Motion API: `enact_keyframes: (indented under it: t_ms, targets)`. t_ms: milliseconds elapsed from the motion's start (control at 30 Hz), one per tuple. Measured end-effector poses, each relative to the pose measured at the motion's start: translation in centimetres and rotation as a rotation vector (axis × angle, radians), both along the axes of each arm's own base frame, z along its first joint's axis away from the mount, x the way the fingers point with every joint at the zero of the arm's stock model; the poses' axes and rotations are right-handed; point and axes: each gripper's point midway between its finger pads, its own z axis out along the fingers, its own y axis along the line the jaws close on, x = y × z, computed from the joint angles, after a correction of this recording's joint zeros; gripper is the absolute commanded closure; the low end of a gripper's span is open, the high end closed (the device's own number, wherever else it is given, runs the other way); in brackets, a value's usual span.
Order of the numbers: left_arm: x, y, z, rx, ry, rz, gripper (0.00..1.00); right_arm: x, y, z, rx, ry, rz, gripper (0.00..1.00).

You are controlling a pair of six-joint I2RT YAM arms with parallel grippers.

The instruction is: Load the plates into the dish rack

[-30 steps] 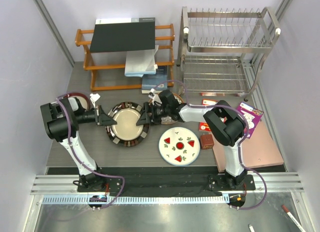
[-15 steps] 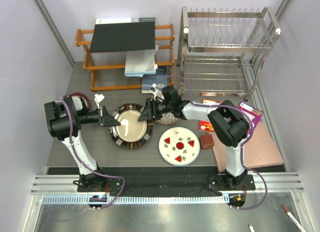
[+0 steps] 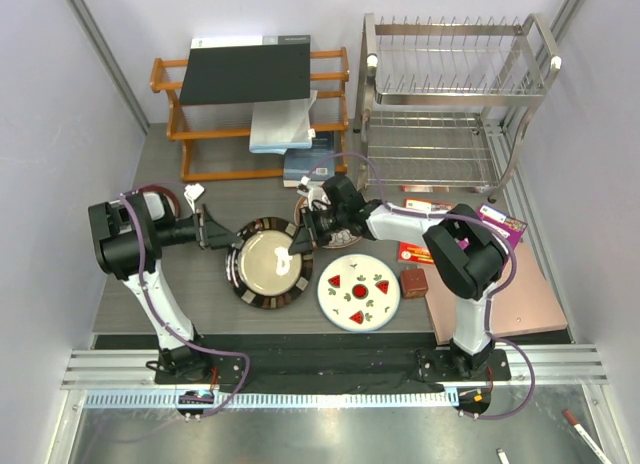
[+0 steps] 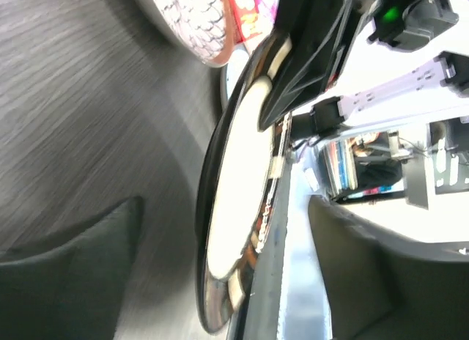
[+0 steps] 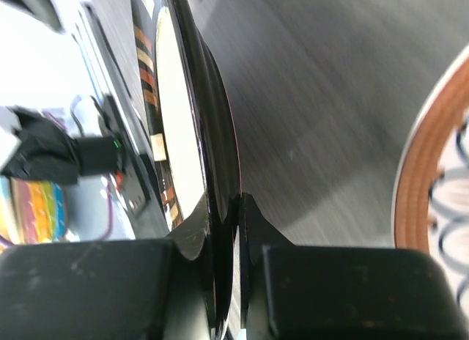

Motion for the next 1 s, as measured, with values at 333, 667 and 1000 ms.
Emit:
enact_keyframes:
  t_ms: [333, 667, 1000]
  targets:
    - [1.2, 3.0, 1.7, 0.062, -0.151, 0.073, 0.01, 0.1, -6.1, 5.3, -0.085, -0.082, -0.007, 0.99]
    - [6.6, 5.6, 8.1, 0.232, -0.449, 0.047, 0.0, 2.4, -9.2, 21.4, -0.02, -0.525, -0.036, 0.99]
    - [12.6, 4.8, 23.2, 0.258, -0.709, 0.06, 0.01, 8.4, -17.8, 38.3, -0.006, -0.91, -0.408, 0.99]
